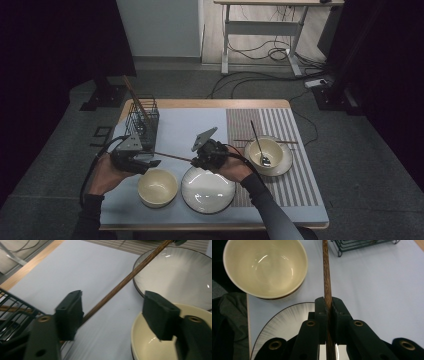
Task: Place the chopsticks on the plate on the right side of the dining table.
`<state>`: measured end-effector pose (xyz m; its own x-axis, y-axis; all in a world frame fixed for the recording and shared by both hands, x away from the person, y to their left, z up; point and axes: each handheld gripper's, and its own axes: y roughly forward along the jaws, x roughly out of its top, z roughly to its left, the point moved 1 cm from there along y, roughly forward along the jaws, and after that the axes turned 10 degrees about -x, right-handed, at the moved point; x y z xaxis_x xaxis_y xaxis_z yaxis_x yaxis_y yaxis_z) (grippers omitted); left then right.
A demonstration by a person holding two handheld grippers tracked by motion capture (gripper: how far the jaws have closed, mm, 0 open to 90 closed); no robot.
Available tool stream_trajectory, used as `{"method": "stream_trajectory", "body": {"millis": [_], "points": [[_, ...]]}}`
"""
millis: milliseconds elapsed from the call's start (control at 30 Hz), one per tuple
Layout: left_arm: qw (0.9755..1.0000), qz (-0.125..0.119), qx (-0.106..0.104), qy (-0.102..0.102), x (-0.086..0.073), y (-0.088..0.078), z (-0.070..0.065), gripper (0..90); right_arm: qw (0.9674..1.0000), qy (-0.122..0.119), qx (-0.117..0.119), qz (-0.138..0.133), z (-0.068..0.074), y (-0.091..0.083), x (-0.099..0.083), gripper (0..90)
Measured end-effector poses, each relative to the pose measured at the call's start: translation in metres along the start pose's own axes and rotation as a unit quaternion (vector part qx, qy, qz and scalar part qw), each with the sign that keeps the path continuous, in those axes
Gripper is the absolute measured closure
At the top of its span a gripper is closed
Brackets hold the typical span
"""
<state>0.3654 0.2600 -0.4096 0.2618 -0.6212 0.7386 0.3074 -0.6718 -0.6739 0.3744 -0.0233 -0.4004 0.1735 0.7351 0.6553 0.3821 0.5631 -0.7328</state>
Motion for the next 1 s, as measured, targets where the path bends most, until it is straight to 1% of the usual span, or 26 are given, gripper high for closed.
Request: {"method": "stream_trajectory", "body": {"millis": [67,200,300,467,567,633,767,1000], "points": [[0.9998,-0.009,0.012,-0.012,-0.003,-0.003,0.002,23.2,1.0,0.007,-0.005,-0.001,-0.002,-0.002,-0.003,84.0],[0.999,-0.019,0.026,-0.033,-0.008,-0.007,0.005,15.2,0.9998,0.013,-0.015,-0.002,-0.006,-0.006,-0.008,83.9],[0.9982,-0.022,0.037,-0.041,-0.014,-0.01,0.006,13.7,0.9996,0.019,-0.02,-0.005,-0.008,-0.01,-0.011,83.9],[0.9961,-0.028,0.053,-0.064,-0.027,-0.015,0.009,6.7,0.9992,0.027,-0.028,-0.006,-0.012,-0.015,-0.018,83.9],[0.9951,-0.033,0.053,-0.077,-0.034,-0.019,0.009,2.8,0.999,0.031,-0.031,-0.005,-0.014,-0.017,-0.022,83.8],[0.9942,-0.035,0.055,-0.085,-0.04,-0.021,0.01,1.4,0.999,0.031,-0.031,-0.004,-0.014,-0.019,-0.025,83.8],[0.9917,-0.044,0.063,-0.103,-0.056,-0.025,0.012,0.0,0.9986,0.033,-0.04,-0.001,-0.016,-0.022,-0.031,83.8],[0.9881,-0.049,0.078,-0.123,-0.082,-0.027,0.014,0.0,0.9975,0.045,-0.054,-0.001,-0.02,-0.028,-0.041,83.8]]}}
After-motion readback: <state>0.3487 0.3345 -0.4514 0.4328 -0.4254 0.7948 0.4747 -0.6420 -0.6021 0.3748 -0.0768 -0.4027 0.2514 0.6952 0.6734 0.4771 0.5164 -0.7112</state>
